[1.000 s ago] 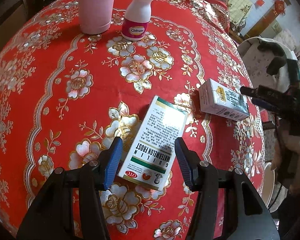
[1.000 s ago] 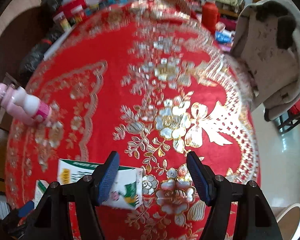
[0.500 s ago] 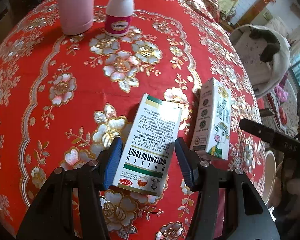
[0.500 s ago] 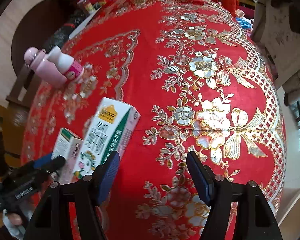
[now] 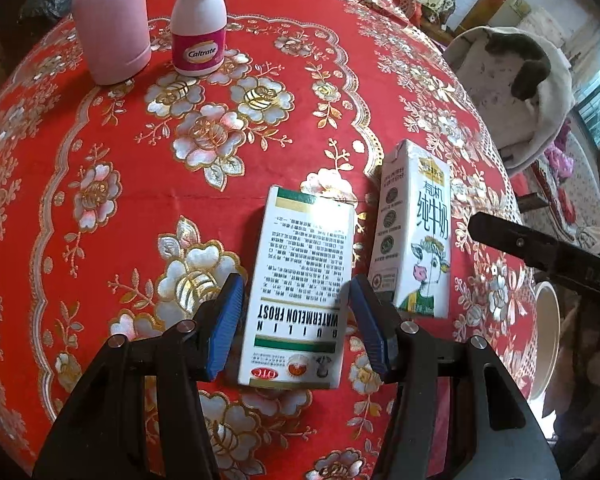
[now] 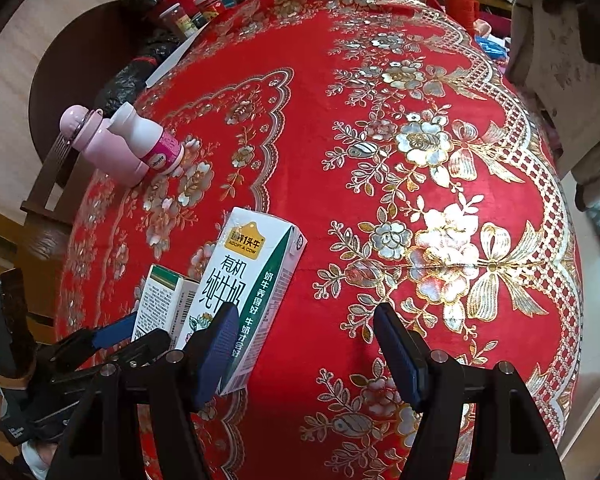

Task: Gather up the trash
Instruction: 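Grasp the watermelon frost box with the left tool while the right grasps the milk carton, then carry the watermelon frost box and milk carton over the beige bin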

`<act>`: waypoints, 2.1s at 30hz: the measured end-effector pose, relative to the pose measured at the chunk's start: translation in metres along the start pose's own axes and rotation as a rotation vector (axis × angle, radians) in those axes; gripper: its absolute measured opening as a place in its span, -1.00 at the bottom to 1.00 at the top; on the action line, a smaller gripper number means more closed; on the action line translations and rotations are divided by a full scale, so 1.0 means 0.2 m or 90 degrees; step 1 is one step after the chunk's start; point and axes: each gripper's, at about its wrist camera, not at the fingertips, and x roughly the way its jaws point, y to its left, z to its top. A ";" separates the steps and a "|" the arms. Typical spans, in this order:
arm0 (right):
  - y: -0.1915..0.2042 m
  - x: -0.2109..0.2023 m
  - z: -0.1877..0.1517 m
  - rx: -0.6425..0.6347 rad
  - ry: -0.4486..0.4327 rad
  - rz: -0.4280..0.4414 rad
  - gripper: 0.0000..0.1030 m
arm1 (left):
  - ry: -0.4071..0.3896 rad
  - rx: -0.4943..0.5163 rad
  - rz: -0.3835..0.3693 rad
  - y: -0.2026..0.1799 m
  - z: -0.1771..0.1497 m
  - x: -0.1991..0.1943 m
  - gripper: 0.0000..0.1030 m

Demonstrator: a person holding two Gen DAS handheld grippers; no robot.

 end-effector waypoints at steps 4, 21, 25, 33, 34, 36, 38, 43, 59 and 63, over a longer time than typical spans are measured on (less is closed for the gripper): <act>0.03 0.01 0.00 -0.003 0.002 0.000 0.32 | 0.004 -0.008 0.019 0.00 0.01 0.04 0.05; 0.31 0.18 0.03 -0.037 0.004 -0.013 0.33 | -0.045 -0.064 0.081 0.16 0.02 -0.05 0.01; 0.34 0.20 -0.01 -0.099 0.021 -0.029 0.23 | -0.045 -0.064 0.078 0.16 0.01 -0.05 0.01; 0.29 0.17 -0.01 -0.077 0.018 -0.030 0.22 | -0.044 -0.071 0.076 0.16 -0.01 -0.06 0.01; 0.30 0.18 0.00 -0.078 0.017 -0.036 0.25 | -0.045 -0.071 0.077 0.15 -0.02 -0.06 0.01; 0.31 0.22 0.00 -0.078 0.016 -0.045 0.32 | -0.045 -0.068 0.077 0.14 -0.02 -0.07 0.01; 0.30 0.25 0.00 -0.066 0.019 -0.042 0.31 | -0.047 -0.064 0.075 0.13 -0.02 -0.07 0.01; 0.23 0.19 -0.09 -0.050 0.010 -0.017 0.18 | -0.052 -0.051 0.070 0.08 -0.05 -0.10 0.01; -0.05 -0.23 -0.51 -0.049 -0.034 -0.070 0.15 | -0.040 0.023 0.029 -0.34 -0.25 -0.13 0.01; -0.15 -0.25 -0.61 -0.026 -0.005 -0.065 0.15 | -0.034 0.036 0.023 -0.45 -0.31 -0.12 0.01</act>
